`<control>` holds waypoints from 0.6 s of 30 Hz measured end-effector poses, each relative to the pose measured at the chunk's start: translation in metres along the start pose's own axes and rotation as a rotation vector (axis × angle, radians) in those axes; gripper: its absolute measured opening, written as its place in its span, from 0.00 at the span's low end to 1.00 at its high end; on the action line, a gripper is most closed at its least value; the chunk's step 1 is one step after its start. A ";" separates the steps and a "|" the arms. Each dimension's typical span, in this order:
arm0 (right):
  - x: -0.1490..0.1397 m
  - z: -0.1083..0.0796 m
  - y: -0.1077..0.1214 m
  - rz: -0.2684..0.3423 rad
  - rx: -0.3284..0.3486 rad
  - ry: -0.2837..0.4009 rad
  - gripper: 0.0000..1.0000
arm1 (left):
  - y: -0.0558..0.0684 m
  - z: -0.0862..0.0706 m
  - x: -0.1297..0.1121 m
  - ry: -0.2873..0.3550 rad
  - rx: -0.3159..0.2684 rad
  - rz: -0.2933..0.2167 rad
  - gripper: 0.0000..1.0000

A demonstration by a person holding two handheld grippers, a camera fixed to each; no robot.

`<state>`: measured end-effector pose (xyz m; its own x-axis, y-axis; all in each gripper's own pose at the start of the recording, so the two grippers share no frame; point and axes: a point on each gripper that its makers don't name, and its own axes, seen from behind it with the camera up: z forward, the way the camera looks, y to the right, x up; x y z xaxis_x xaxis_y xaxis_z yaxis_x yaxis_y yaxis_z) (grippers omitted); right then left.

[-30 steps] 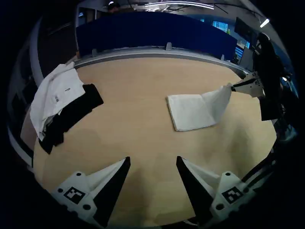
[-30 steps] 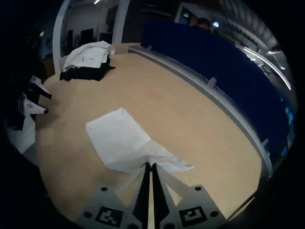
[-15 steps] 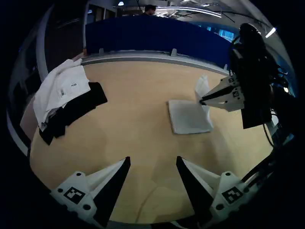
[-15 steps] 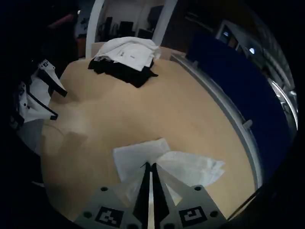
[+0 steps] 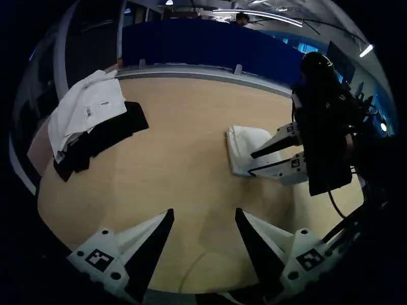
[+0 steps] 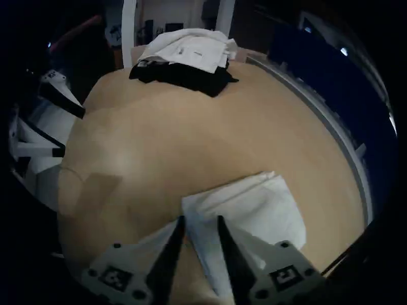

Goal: Fold towel

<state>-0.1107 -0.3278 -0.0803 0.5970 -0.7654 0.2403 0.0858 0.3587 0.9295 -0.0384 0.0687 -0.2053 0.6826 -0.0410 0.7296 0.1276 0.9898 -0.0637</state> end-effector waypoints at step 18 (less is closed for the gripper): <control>-0.090 -0.053 0.024 0.207 -0.135 -0.070 0.81 | 0.000 0.003 0.007 -0.001 -0.008 0.005 0.89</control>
<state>-0.1204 -0.2218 -0.0945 0.5567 -0.7015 0.4450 0.0758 0.5763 0.8137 -0.0358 0.0688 -0.1984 0.6824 -0.0362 0.7301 0.1302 0.9888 -0.0727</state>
